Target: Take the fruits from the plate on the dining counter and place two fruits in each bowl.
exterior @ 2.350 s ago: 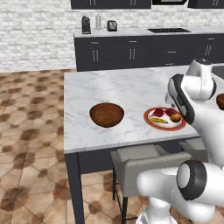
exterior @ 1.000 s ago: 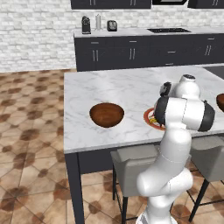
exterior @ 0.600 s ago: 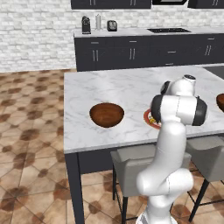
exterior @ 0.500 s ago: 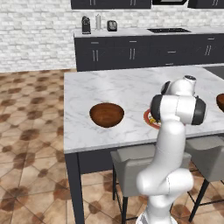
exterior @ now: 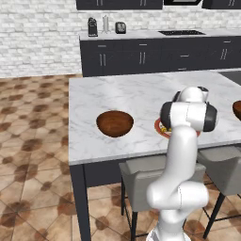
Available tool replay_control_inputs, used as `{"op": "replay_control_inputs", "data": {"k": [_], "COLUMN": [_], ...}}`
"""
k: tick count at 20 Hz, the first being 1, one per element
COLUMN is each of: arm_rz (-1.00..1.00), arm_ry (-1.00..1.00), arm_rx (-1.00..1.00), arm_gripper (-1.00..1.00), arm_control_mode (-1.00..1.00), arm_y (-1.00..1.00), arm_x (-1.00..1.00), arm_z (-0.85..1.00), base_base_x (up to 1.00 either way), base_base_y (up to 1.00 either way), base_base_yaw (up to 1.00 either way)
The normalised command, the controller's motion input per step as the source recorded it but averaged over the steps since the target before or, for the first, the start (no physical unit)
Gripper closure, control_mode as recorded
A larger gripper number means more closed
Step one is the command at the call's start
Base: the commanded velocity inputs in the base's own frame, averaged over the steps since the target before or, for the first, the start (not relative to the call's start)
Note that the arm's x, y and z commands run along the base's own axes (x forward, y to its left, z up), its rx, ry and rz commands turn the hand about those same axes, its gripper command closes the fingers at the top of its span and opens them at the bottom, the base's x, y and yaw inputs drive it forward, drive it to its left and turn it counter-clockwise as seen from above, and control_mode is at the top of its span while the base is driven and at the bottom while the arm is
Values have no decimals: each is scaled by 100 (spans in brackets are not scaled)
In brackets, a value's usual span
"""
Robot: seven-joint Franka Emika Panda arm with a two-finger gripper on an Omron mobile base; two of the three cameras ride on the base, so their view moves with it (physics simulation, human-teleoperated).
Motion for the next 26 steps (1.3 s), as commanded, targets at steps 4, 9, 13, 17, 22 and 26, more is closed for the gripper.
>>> {"op": "replay_control_inputs", "data": {"k": [4,9,13,17,22,26], "arm_rz": [-11,-11,-7,-31,-37,-10], "arm_ry": [0,1,2,0,0,0], "arm_rx": [5,2,0,0,7,1], "arm_gripper": [-100,-100,-100,-100,-100,-100], "arm_control_mode": [-100,-100,-100,-100,-100,-100], "arm_y": [-7,-2,0,0,-1,0], "arm_x": [30,-8,-10,0,1,0], "arm_z": [0,-2,-1,-13,-1,-3], "base_base_x": [0,0,0,0,0,0], "base_base_y": [0,0,0,0,0,0], "base_base_yaw": [0,0,0,0,0,0]}}
